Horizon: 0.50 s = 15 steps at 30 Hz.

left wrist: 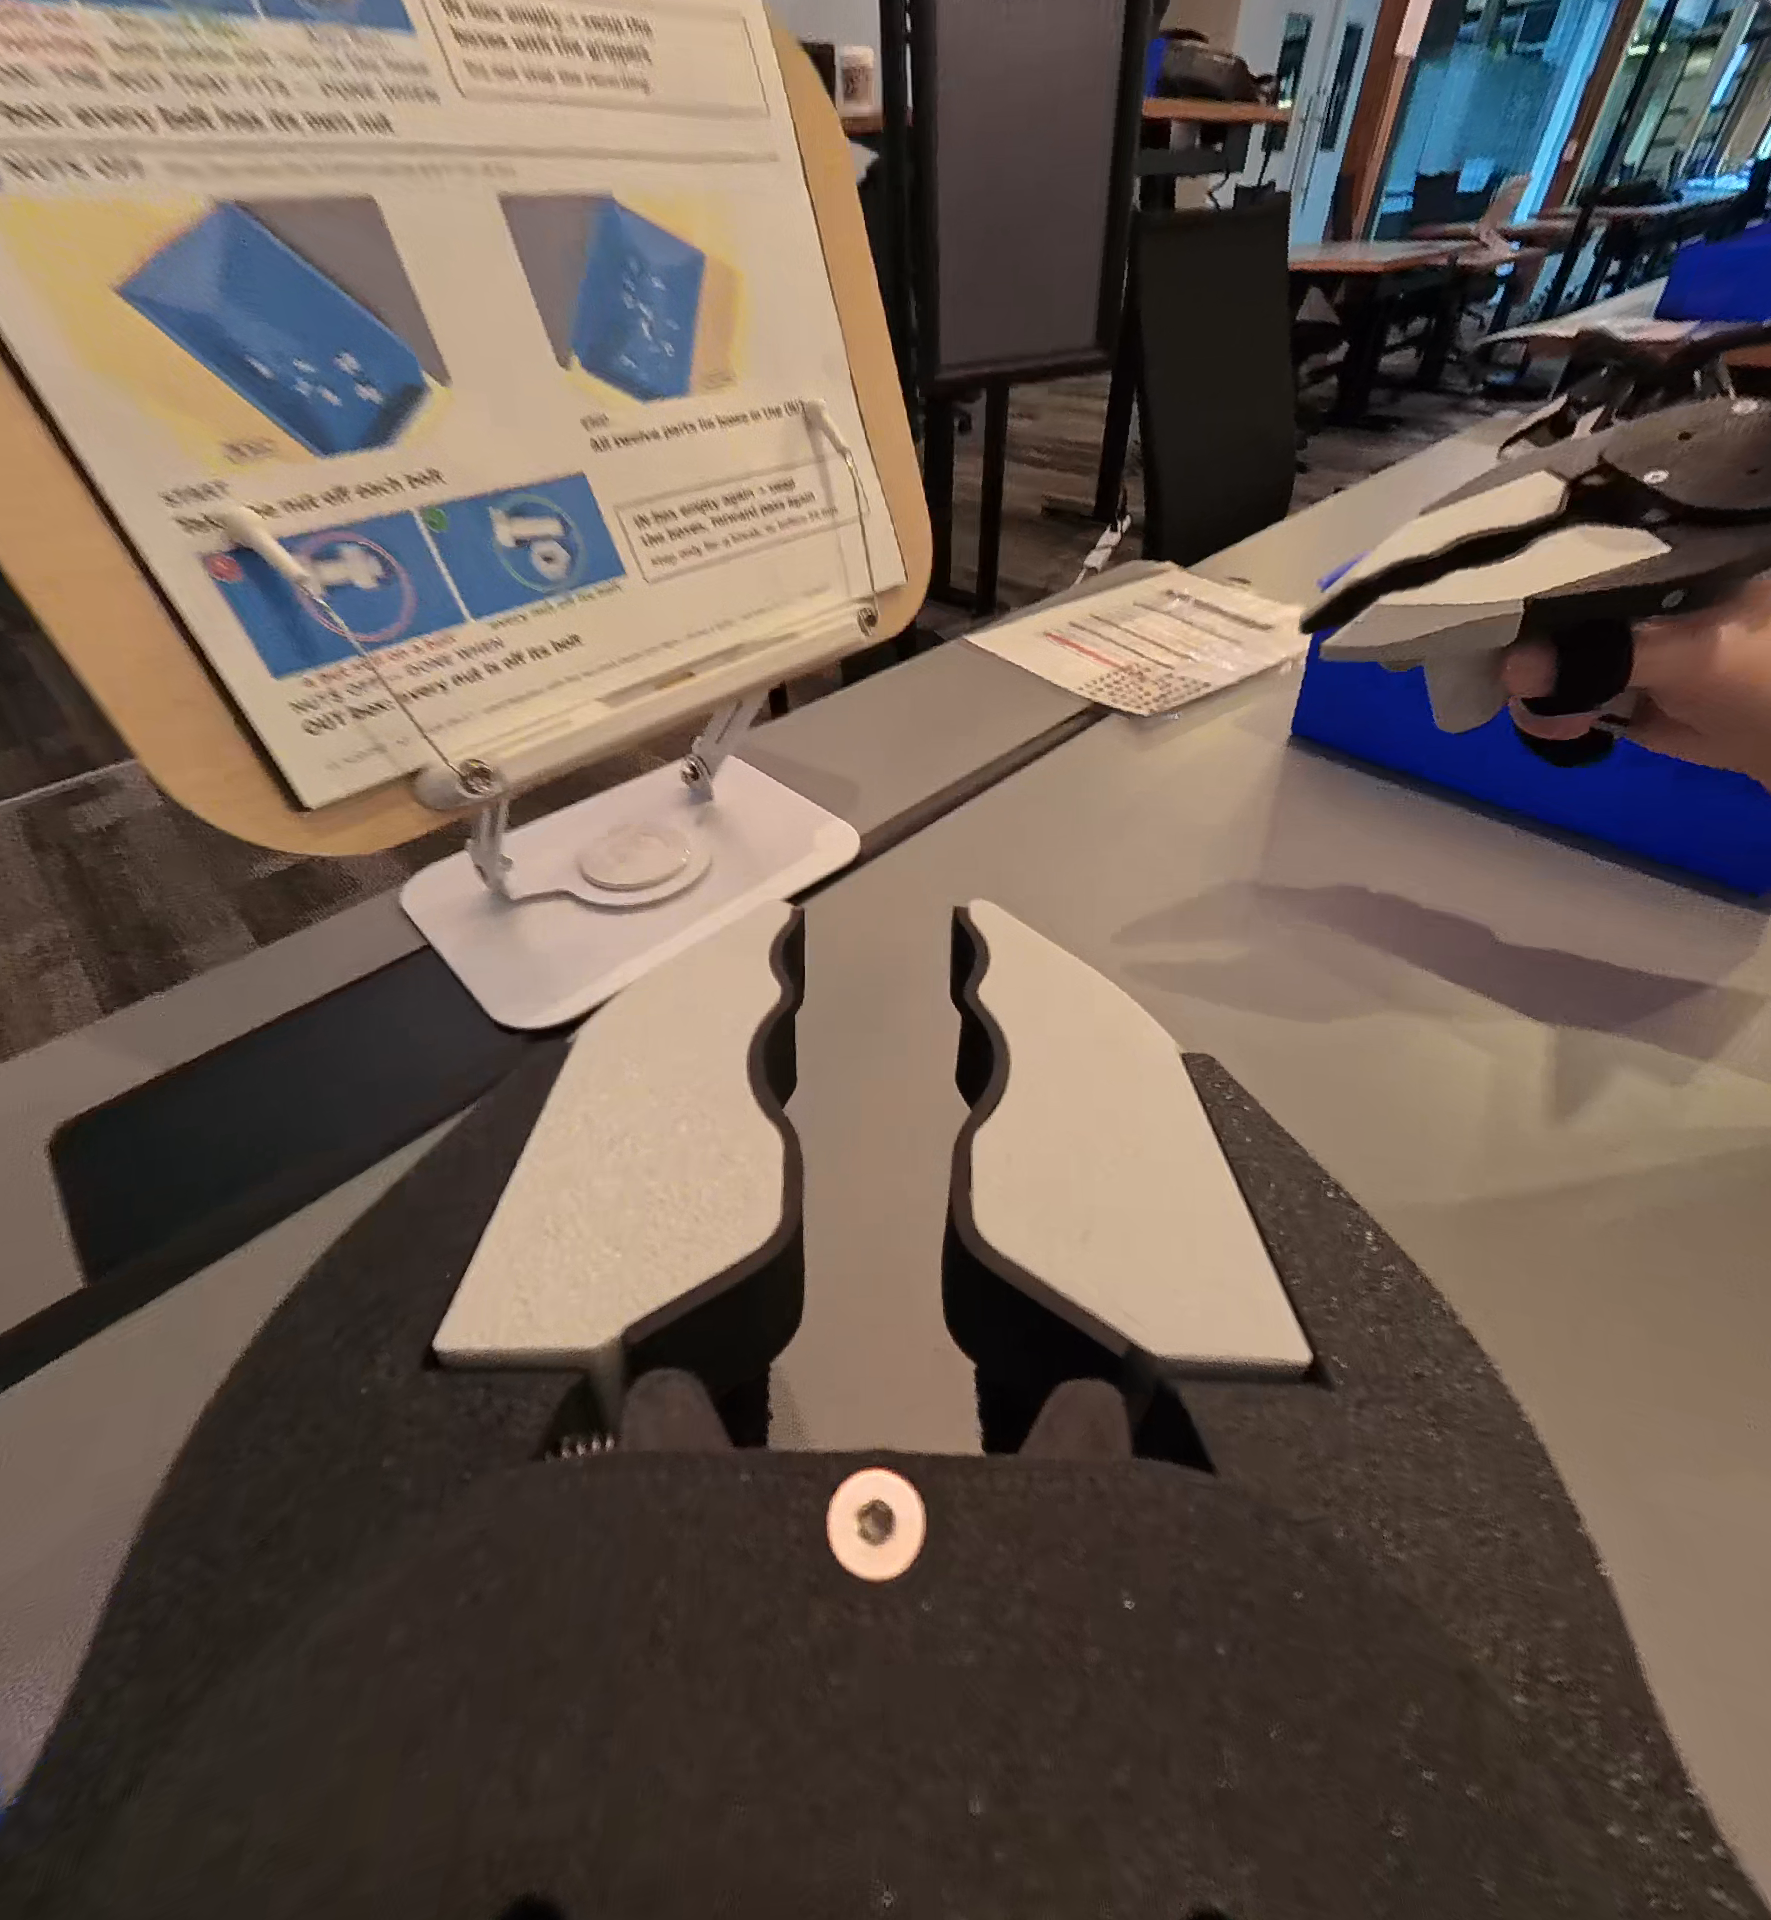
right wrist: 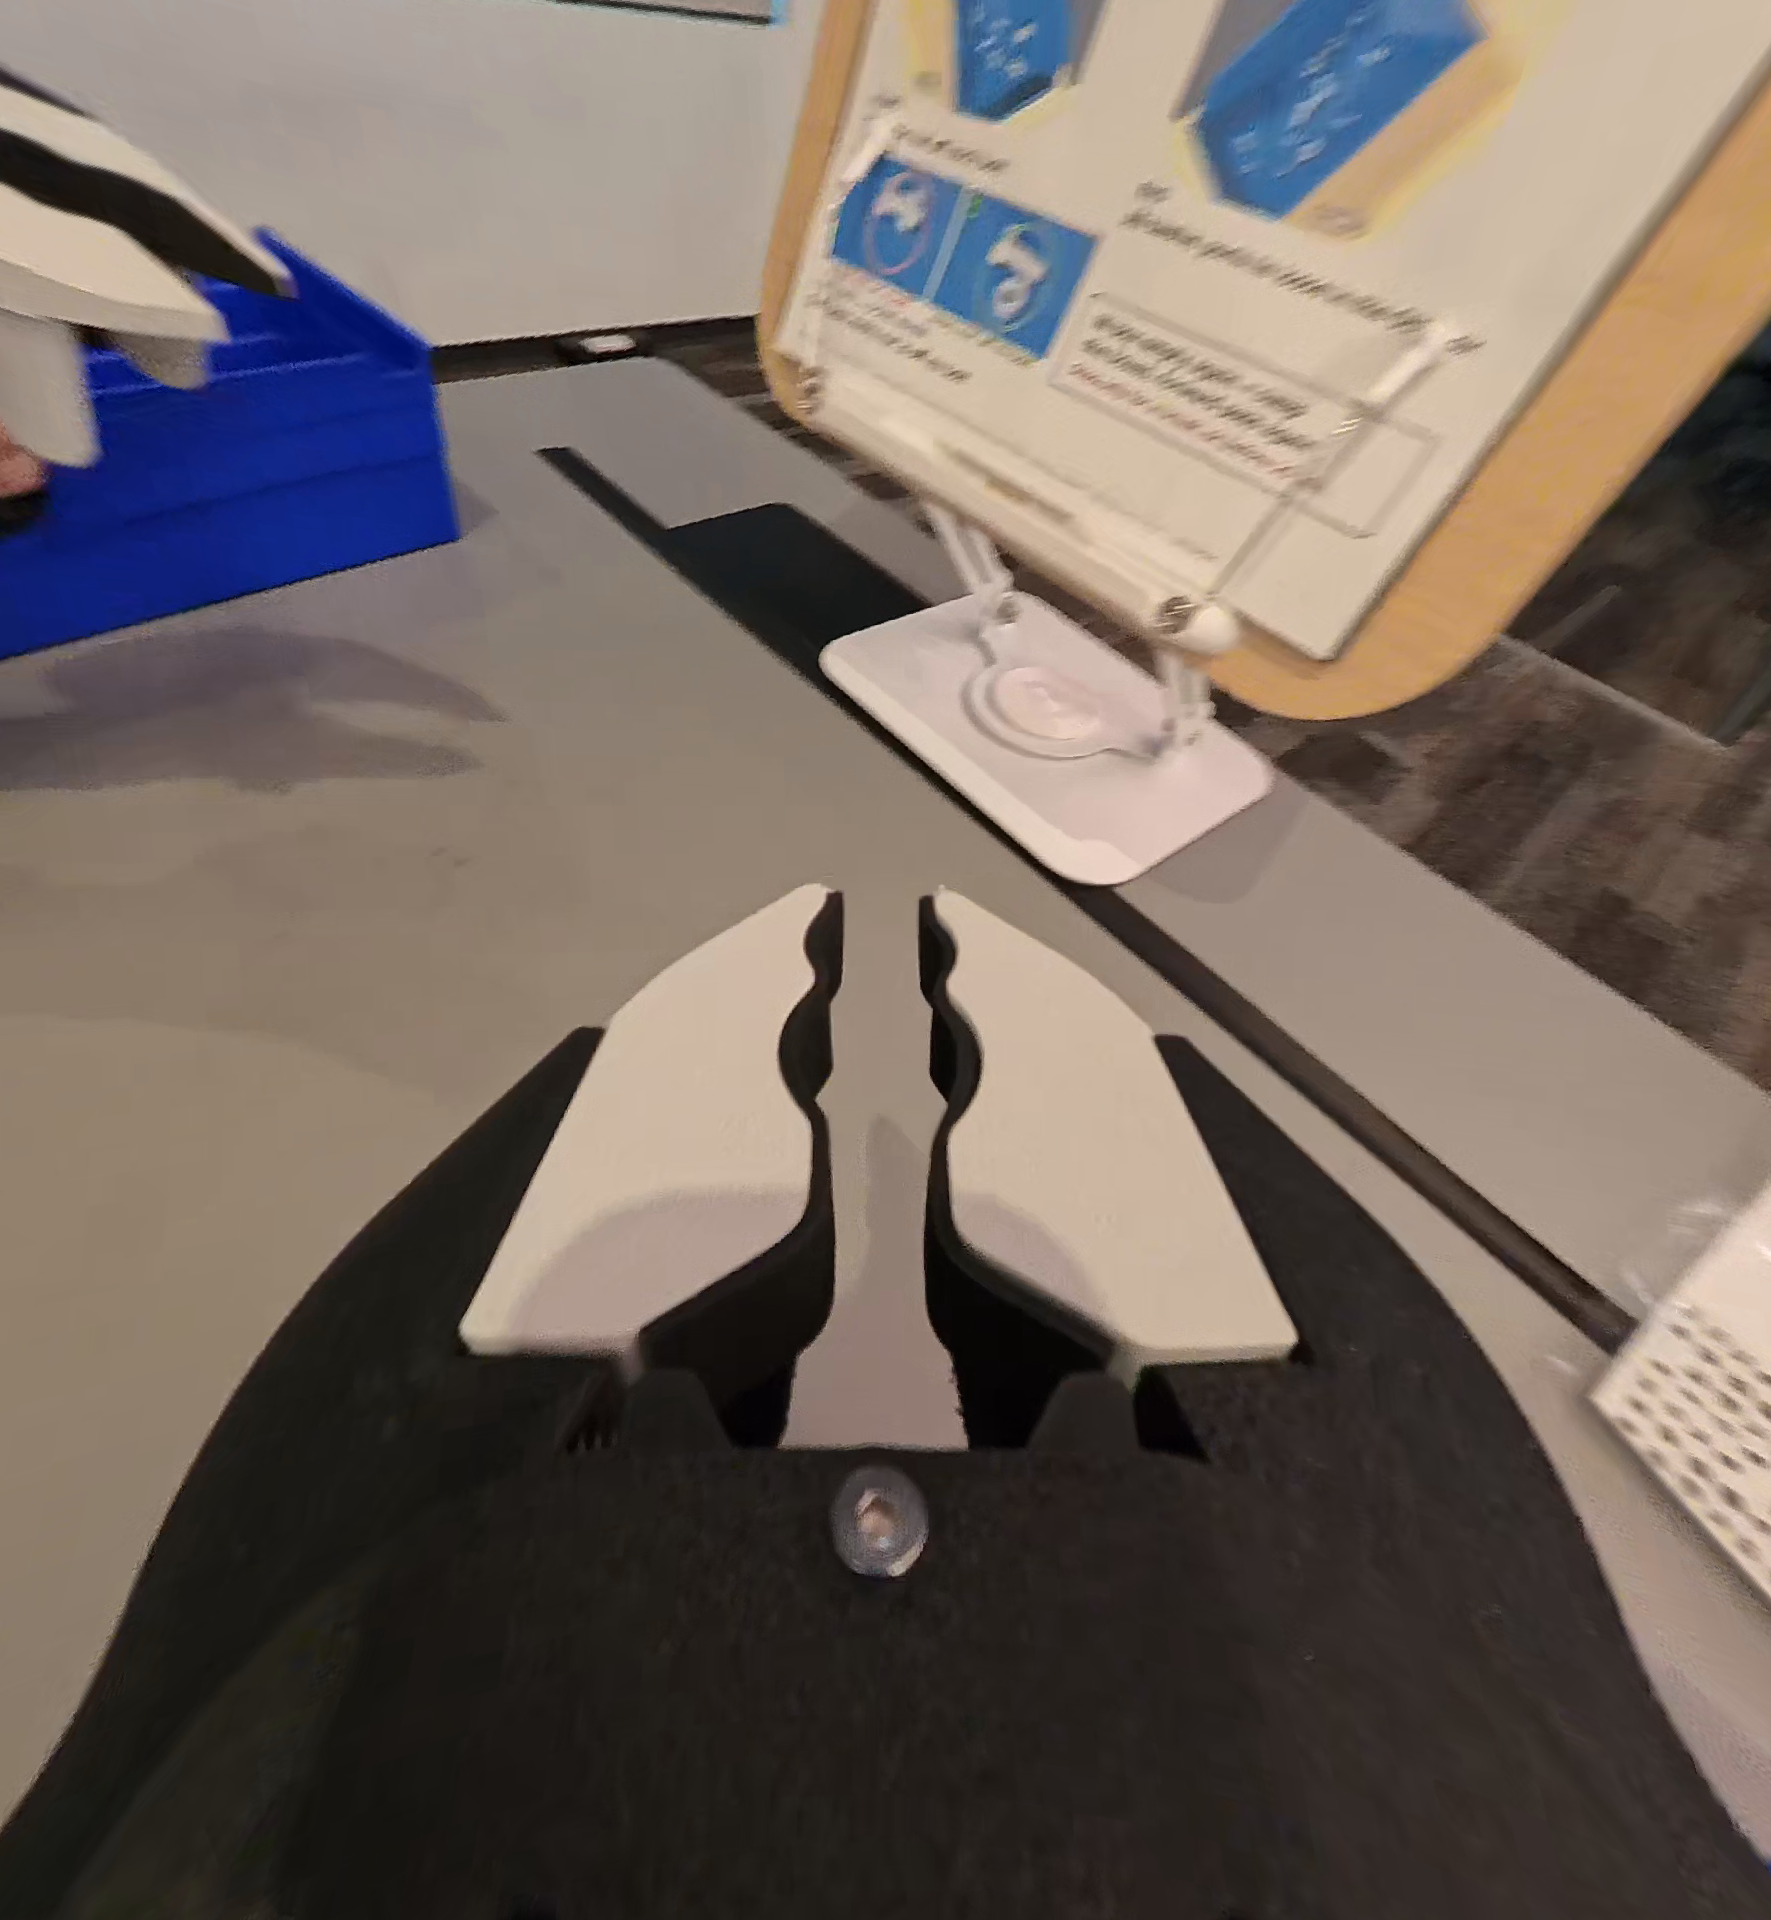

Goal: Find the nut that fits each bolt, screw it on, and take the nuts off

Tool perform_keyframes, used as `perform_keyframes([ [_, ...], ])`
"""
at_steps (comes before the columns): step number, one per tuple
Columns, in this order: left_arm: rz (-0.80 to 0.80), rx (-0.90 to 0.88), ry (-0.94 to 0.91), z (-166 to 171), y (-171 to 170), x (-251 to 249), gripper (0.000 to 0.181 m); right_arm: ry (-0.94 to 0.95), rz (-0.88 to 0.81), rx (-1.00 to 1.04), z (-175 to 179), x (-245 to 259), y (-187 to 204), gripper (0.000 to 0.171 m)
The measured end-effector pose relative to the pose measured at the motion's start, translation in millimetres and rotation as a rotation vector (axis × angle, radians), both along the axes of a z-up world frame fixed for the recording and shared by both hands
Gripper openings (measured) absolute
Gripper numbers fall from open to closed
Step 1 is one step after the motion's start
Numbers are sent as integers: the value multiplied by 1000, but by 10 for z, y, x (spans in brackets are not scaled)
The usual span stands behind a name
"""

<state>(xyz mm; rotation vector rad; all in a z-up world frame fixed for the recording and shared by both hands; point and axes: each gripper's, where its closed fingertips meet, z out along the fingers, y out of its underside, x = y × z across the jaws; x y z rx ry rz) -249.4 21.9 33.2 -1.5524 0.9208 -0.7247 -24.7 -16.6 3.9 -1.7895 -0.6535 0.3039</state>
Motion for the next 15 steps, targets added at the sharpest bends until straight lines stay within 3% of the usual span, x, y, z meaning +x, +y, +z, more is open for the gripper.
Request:
perform_keyframes([
  [6, -21, -70, 171, -532, -29, 300, 36, -8, 88, -115, -280, -320, -23, 13],
  [15, 4, -43, 156, -441, 2, 250, 46, -64, 79, -97, -310, -307, -8, 24],
])
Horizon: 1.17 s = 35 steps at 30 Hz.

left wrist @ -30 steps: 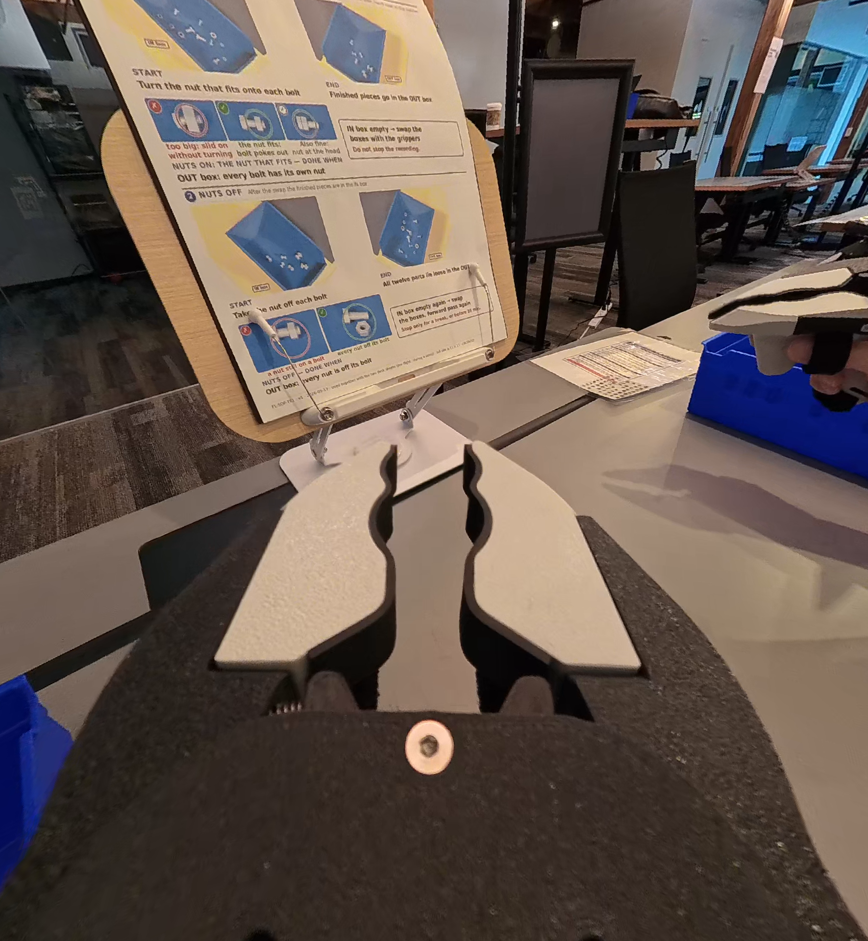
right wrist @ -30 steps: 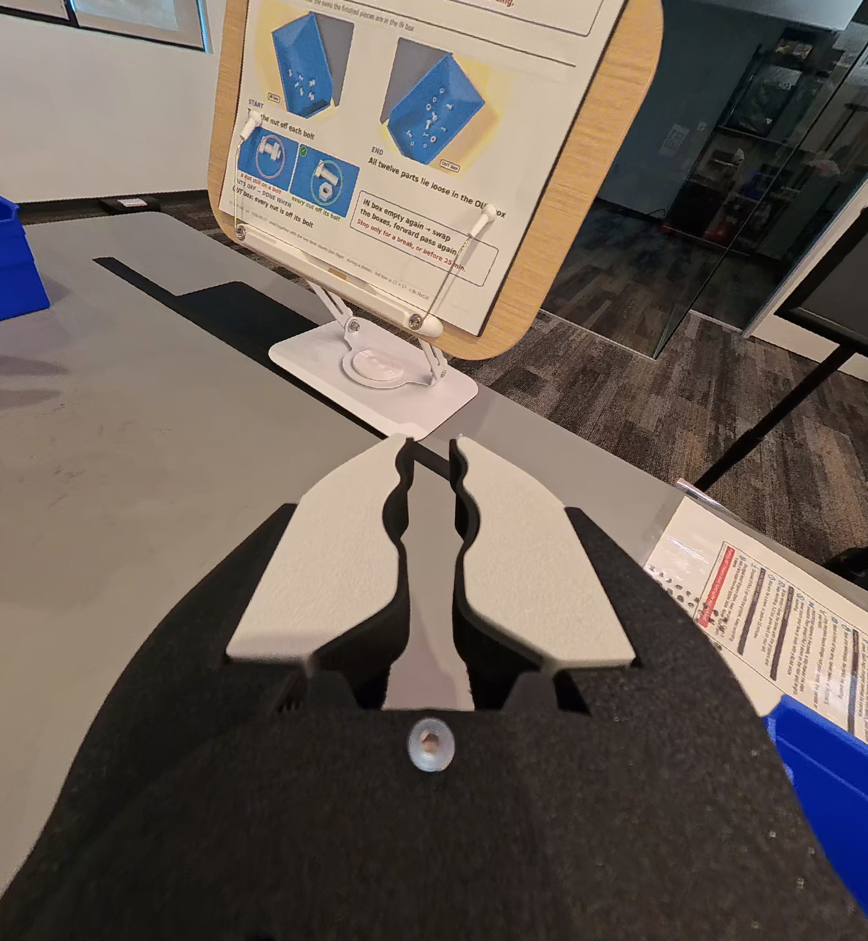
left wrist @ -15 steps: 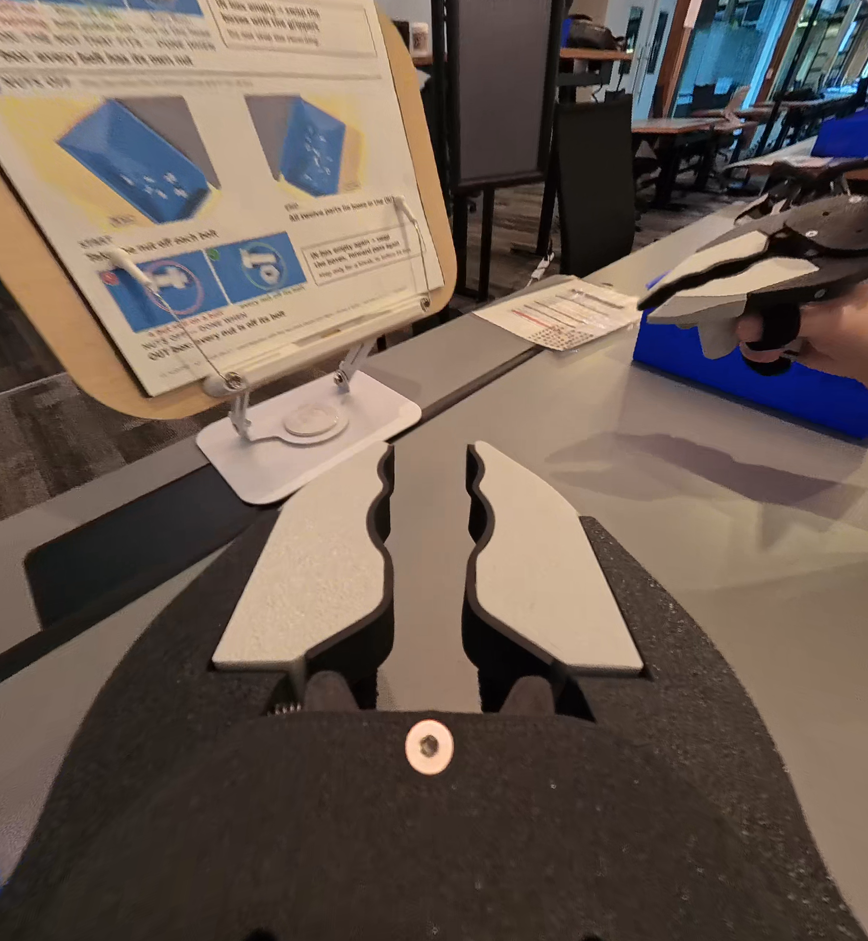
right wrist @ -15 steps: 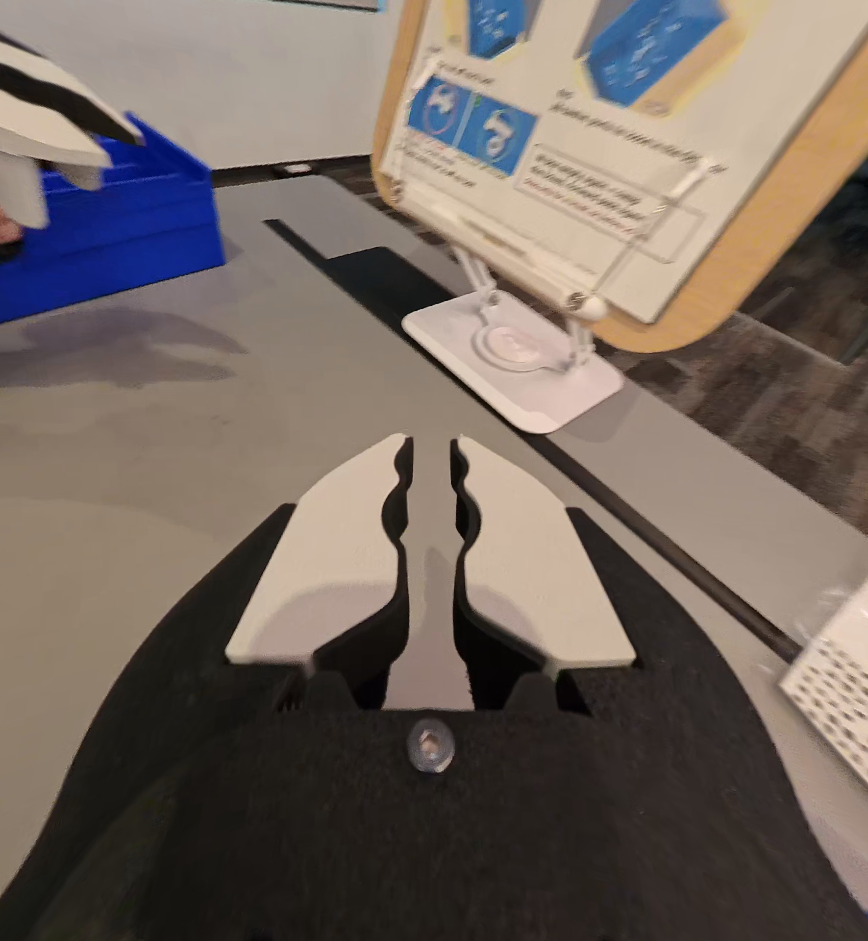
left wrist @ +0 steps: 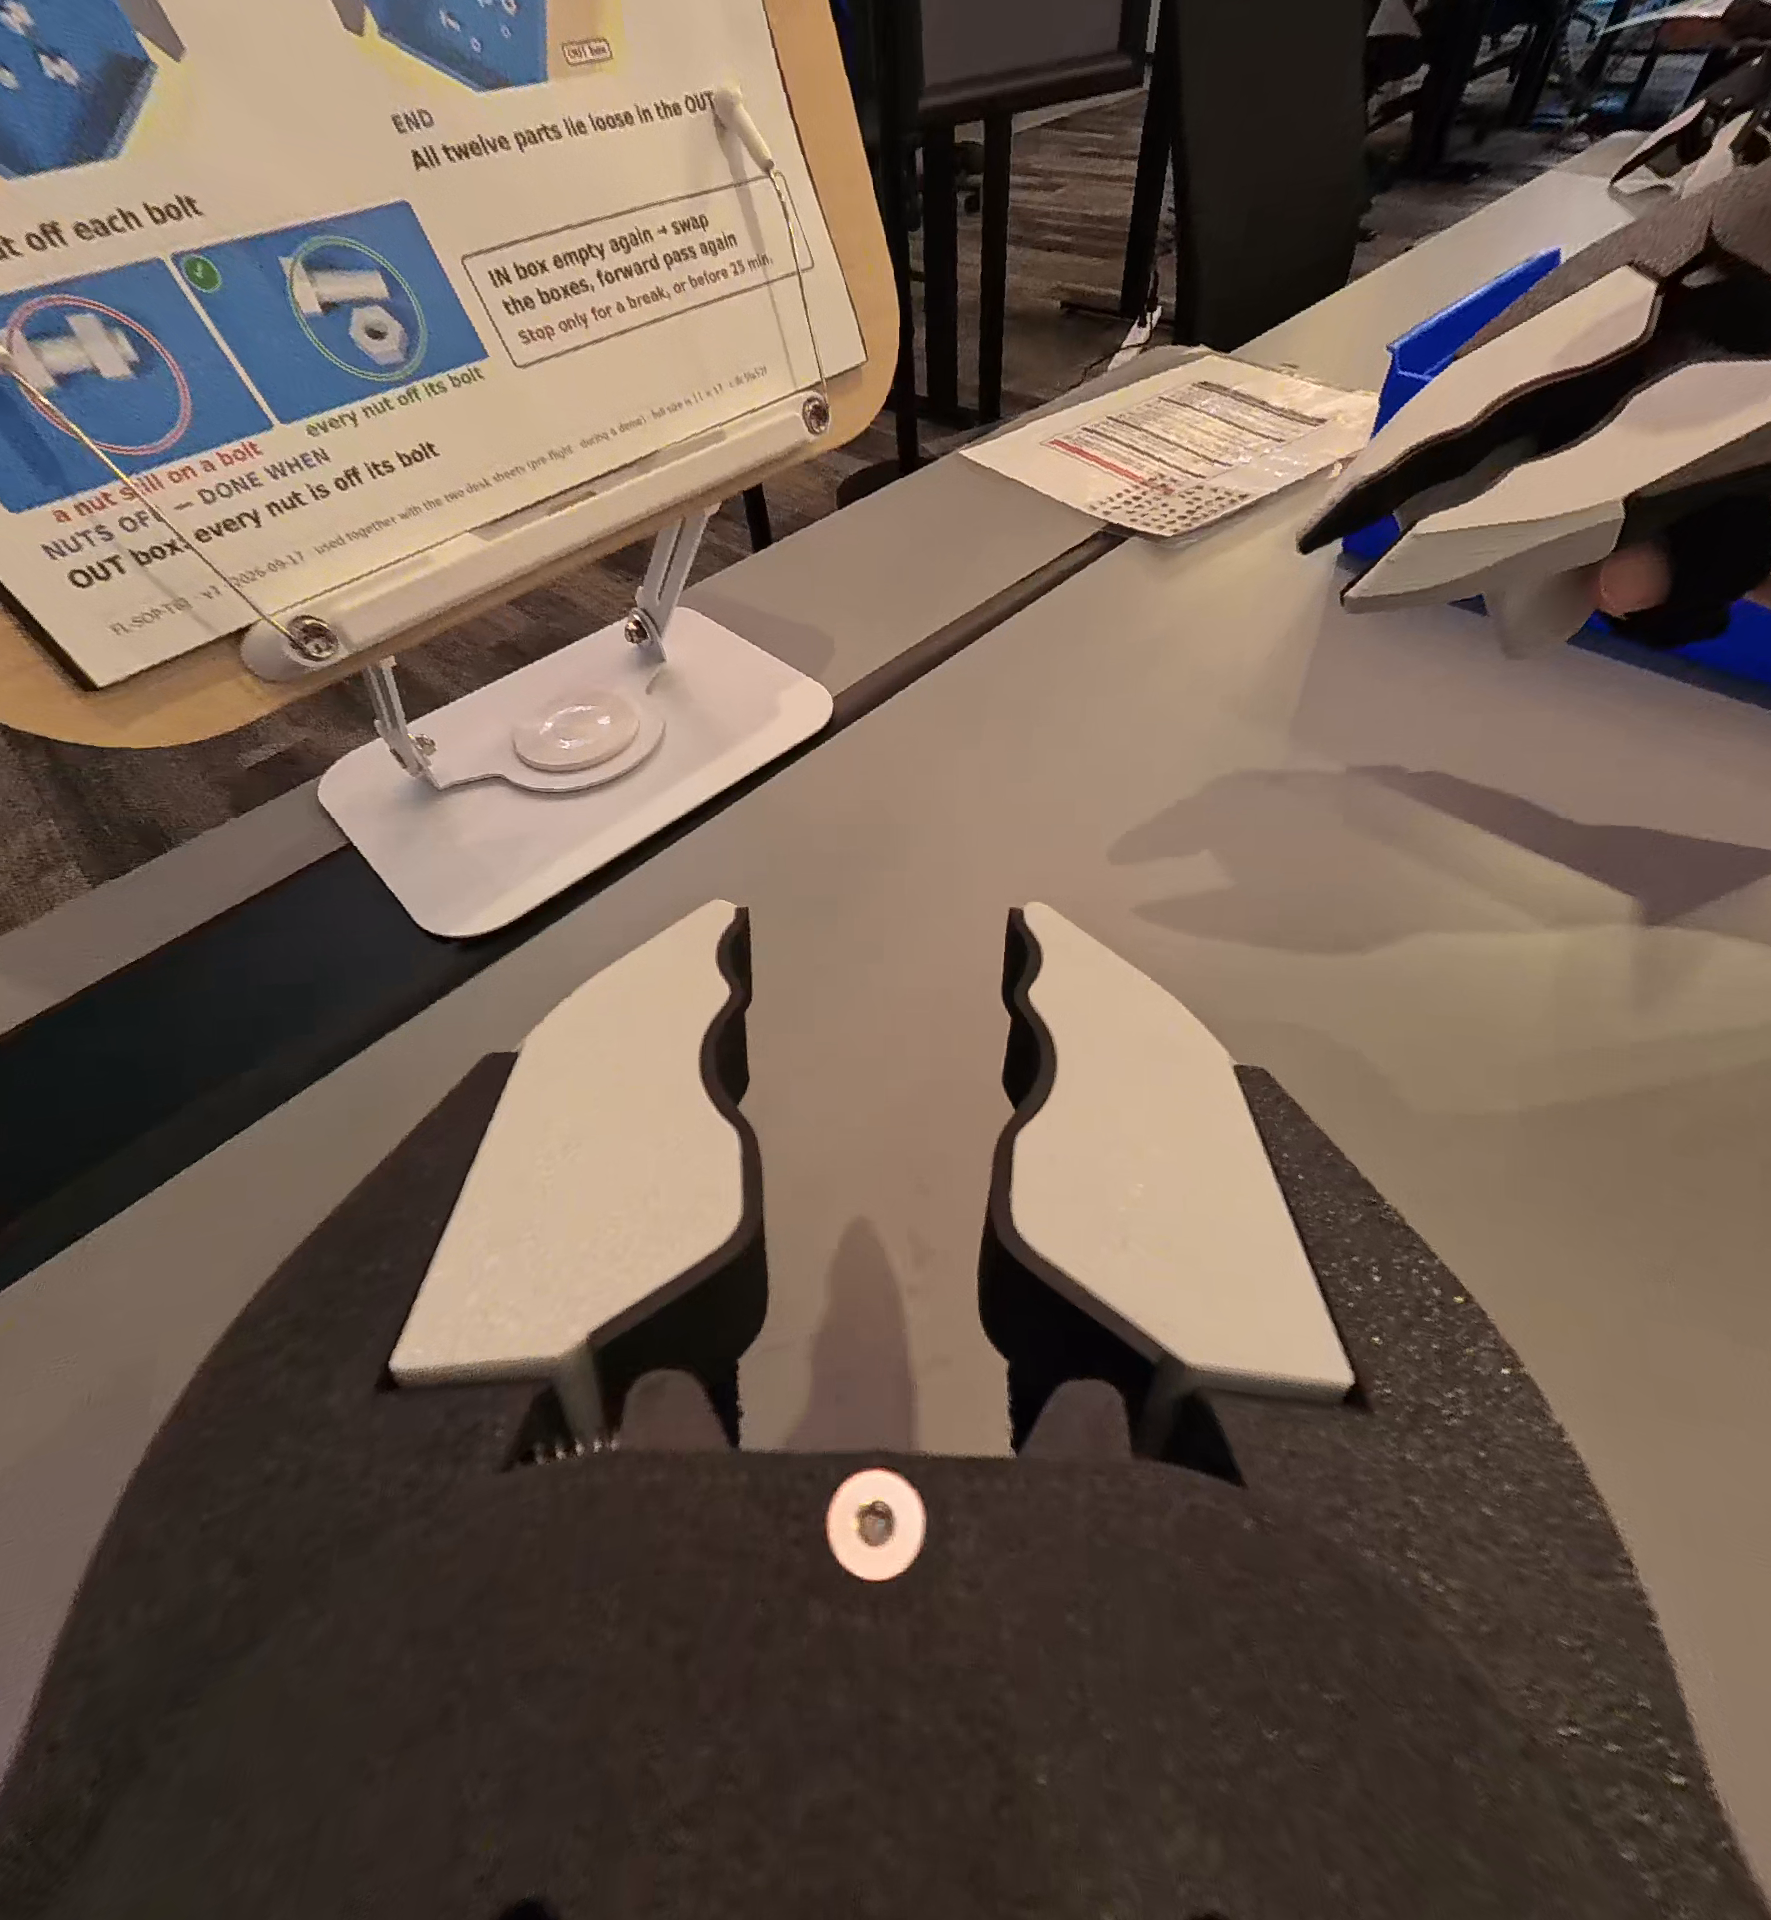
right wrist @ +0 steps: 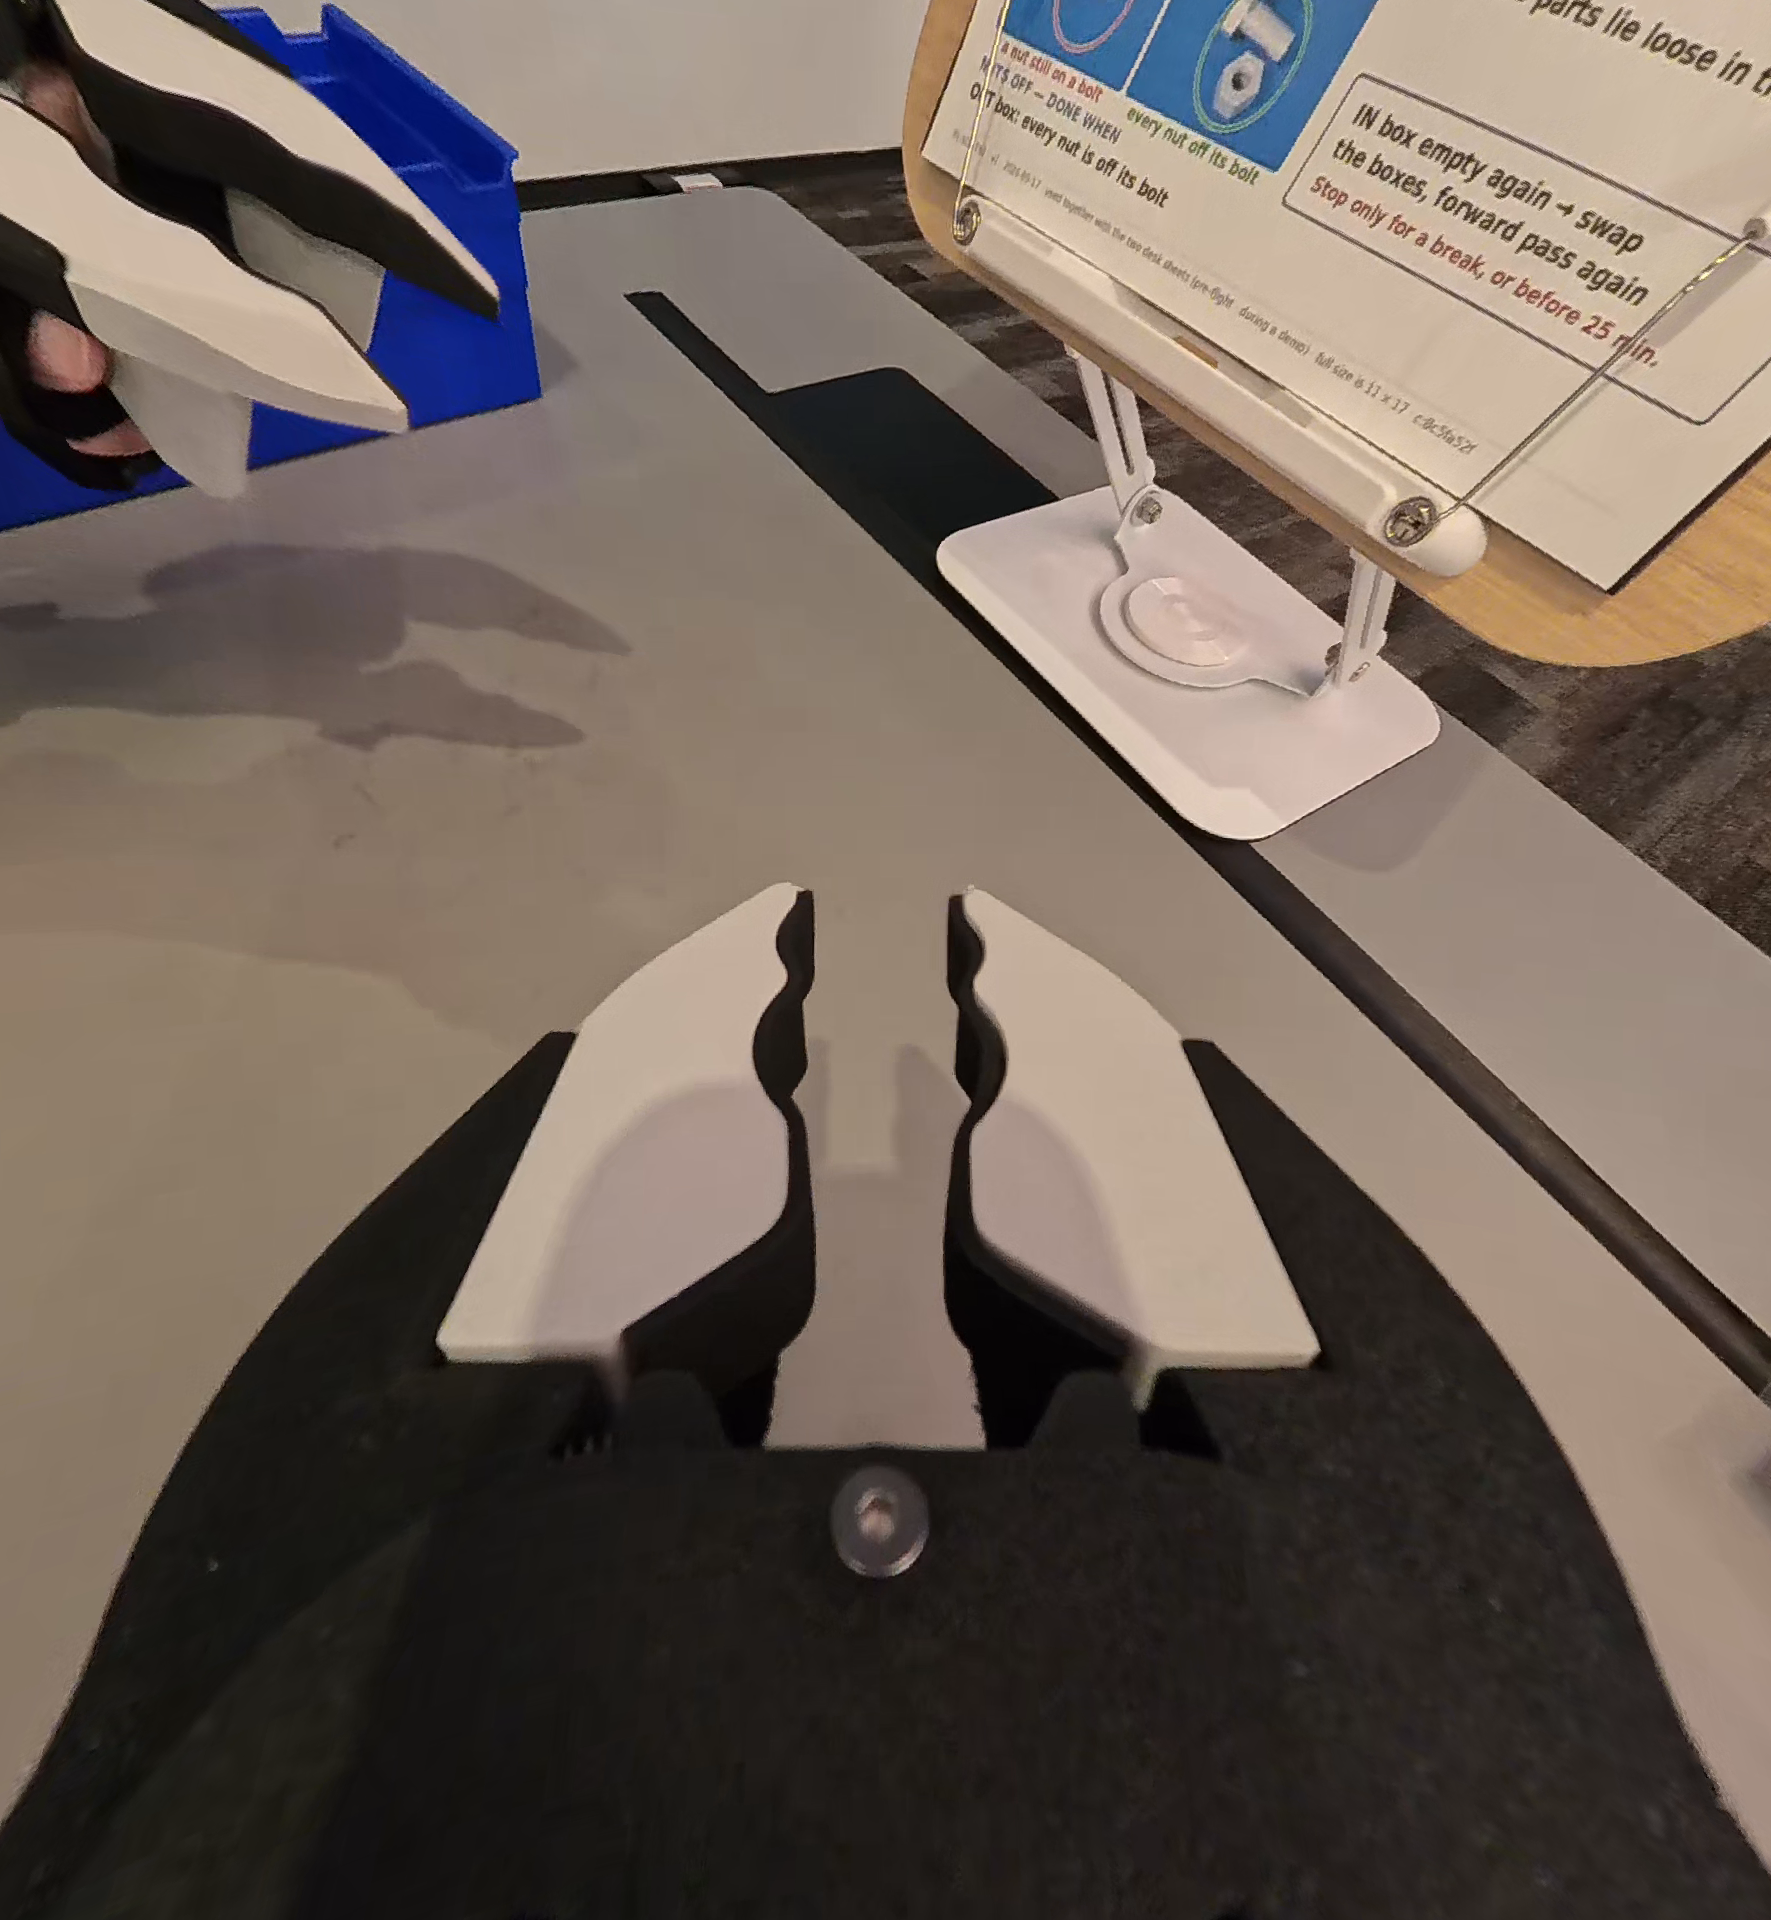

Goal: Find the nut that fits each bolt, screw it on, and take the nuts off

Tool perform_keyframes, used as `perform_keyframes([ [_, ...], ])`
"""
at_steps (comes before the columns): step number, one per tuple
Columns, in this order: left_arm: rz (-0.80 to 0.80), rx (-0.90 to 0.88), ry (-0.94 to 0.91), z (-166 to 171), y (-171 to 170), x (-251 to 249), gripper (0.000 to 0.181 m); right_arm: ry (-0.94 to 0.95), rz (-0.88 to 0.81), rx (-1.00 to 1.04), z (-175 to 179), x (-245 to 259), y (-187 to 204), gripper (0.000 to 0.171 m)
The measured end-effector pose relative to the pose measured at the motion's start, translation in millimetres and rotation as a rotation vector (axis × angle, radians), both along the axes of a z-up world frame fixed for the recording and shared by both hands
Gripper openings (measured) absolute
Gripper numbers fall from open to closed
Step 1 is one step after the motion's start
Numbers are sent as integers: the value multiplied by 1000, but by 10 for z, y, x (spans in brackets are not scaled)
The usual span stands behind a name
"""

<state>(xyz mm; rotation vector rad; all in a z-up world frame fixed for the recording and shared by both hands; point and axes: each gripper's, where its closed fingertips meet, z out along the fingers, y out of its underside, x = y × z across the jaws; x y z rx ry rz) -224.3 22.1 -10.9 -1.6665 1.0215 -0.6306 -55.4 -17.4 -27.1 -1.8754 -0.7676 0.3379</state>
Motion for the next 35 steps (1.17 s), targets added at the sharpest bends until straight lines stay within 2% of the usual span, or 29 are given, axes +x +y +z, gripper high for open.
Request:
perform_keyframes([
  [12, 11, 22, 36, -10, 6, -6, 42, -18, -17, -25, -99, 52, 37, 18],
  [35, 59, 49, -67, 265, 81, -222, 34, -30, -25, -21, -115, 65, 49, 16],
])
